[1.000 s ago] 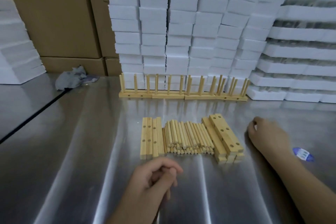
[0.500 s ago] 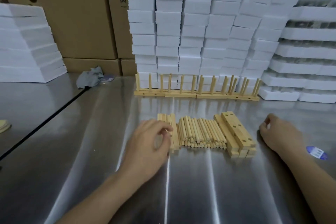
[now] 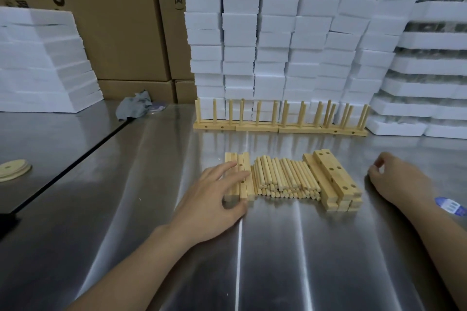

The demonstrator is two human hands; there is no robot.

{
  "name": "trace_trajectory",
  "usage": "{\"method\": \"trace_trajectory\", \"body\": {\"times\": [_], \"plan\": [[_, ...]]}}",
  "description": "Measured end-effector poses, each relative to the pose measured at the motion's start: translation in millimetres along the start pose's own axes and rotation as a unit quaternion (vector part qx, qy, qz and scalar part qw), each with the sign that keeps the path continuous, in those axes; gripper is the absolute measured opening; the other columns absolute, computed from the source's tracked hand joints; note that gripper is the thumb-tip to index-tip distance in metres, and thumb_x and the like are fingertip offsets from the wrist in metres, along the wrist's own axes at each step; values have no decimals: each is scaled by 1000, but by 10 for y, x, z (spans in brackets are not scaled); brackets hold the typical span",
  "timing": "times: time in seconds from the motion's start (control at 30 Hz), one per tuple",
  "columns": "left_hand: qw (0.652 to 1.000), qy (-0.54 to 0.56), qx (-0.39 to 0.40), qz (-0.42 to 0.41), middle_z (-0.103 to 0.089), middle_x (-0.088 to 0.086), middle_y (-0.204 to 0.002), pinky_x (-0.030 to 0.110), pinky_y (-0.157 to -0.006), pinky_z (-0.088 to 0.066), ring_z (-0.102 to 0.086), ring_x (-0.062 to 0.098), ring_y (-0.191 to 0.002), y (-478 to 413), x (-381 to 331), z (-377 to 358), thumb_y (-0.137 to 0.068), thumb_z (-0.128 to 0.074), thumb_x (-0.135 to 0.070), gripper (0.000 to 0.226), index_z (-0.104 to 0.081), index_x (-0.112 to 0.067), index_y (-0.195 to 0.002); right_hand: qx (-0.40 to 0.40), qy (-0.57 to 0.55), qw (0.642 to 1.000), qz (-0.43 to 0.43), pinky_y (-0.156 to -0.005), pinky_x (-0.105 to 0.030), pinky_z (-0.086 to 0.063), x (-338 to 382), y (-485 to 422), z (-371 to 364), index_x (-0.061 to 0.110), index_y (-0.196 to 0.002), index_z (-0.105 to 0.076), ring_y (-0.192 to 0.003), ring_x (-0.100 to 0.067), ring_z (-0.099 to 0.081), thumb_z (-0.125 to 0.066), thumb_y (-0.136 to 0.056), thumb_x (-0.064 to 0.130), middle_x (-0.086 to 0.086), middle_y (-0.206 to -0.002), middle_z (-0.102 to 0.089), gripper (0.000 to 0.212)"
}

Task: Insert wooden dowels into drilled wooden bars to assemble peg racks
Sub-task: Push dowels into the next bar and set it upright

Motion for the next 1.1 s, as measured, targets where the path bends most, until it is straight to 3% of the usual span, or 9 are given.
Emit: {"method": "trace_trajectory", "body": {"times": [0.17,0.37,0.53,0.63,0.73,0.83,0.9,1.0,1.1], "plan": [[1000,-8,-8,-20,-37,-37,-156,27,-119,-28,-23,-6,-148,-10,2,-14,-103,-57,-53,48,-50,-56,-150,-10,-10,1000,6,-67,-39,-42,-41,-24,-40,27,-98,-55,-81,-30,-58,-51,-100,43,-5,-86,-64,16],[1000,-19,-1,-19,-39,-33,-156,28,-120,-26,-23,-4,-148,-29,-12,-28,-104,-55,-53,48,-49,-55,-151,-14,-15,1000,7,-72,-40,-43,-28,13,12,25,-104,-58,-90,-35,-61,-50,-102,42,-11,-96,-68,19],[1000,0,-10,-17,-39,-29,-157,30,-121,-27,-23,-5,-149,-8,-4,-31,-101,-59,-51,54,-48,-50,-154,48,-17,998,32,-79,-39,-42,24,130,-25,25,-120,-58,-106,-36,-63,-48,-106,44,-12,-114,-70,25],[1000,7,-14,-13,-37,-26,-158,35,-124,-29,-22,-3,-150,7,14,-38,-102,-62,-46,54,-48,-50,-153,78,-56,994,60,-78,-36,-41,57,313,1,29,-129,-63,-99,-25,-63,-52,-106,41,0,-106,-67,28],[1000,3,-12,-12,-33,-26,-160,37,-124,-31,-22,-1,-152,41,26,-59,-102,-60,-48,54,-46,-53,-154,-7,-143,983,117,-76,-32,-42,133,581,231,32,-117,-70,-85,-9,-59,-60,-102,28,7,-99,-62,19],[1000,0,-8,-7,-32,-26,-159,38,-122,-33,-23,1,-151,60,35,-54,-102,-59,-49,52,-46,-53,-152,-107,-266,945,159,-74,-16,-41,324,840,662,38,-112,-70,-93,-2,-59,-54,-102,21,15,-107,-62,25],[1000,5,-14,-6,-33,-26,-156,36,-120,-32,-25,2,-150,71,38,-32,-102,-61,-47,50,-49,-50,-150,-109,-302,924,209,-77,-11,-41,559,983,870,39,-117,-70,-103,0,-58,-52,-98,32,23,-112,-60,27],[1000,15,-21,6,-34,-25,-153,32,-117,-32,-27,3,-149,77,45,-1,-102,-64,-44,48,-52,-47,-148,-28,-233,922,310,-98,-18,-37,959,1195,854,35,-133,-67,-123,1,-47,-54,-92,53,18,-130,-57,46],[1000,15,-18,15,-34,-23,-154,33,-117,-32,-25,3,-149,89,36,3,-102,-65,-42,48,-51,-47,-148,6,-100,926,365,-110,-29,-33,1136,1303,689,32,-149,-55,-133,-7,-40,-67,-90,53,13,-144,-53,64]]}}
Point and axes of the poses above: each hand's wrist, its own y-axis away from the middle knuckle, its own z-axis out of the back of the hand, x = y × z, the point moved 10 cm from there along -y, towards the middle knuckle
